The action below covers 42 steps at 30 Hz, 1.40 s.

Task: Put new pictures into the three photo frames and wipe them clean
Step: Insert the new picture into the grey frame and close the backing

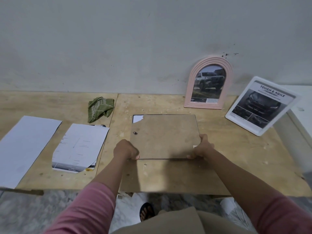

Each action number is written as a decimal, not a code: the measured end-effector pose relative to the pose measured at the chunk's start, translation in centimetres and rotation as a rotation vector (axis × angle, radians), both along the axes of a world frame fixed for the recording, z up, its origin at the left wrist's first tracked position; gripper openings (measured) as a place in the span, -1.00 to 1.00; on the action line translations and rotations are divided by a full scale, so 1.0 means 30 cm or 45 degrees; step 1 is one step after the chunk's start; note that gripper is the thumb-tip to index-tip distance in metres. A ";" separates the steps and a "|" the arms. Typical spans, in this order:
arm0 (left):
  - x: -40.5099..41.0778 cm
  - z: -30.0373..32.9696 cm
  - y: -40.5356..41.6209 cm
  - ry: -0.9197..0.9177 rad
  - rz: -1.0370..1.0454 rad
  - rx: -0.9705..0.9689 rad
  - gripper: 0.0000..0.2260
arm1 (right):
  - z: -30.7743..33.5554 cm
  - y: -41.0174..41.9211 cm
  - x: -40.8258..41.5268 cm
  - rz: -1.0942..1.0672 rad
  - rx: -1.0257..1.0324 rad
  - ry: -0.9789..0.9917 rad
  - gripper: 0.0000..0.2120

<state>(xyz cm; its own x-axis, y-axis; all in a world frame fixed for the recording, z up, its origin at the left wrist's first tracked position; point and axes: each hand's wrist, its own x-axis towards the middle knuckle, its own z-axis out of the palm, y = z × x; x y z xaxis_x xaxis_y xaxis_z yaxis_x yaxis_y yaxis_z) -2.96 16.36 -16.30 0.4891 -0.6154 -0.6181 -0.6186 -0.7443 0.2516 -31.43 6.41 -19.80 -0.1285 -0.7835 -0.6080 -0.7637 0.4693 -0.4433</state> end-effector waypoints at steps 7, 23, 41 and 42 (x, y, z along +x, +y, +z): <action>-0.144 0.034 -0.012 -0.058 0.199 -0.200 -0.37 | 0.048 0.042 -0.068 0.073 -0.178 0.051 -0.02; -0.209 -0.140 0.036 -0.297 -0.584 -0.371 -0.27 | -0.085 0.112 0.065 0.861 -0.579 0.417 -0.23; -0.215 -0.158 0.083 -0.334 -0.270 -0.475 -0.14 | -0.077 -0.017 0.289 1.241 -0.799 0.158 -0.45; -0.224 -0.152 0.086 -0.356 -0.162 -0.477 -0.15 | -0.064 -0.043 0.332 1.335 -0.776 0.141 -0.43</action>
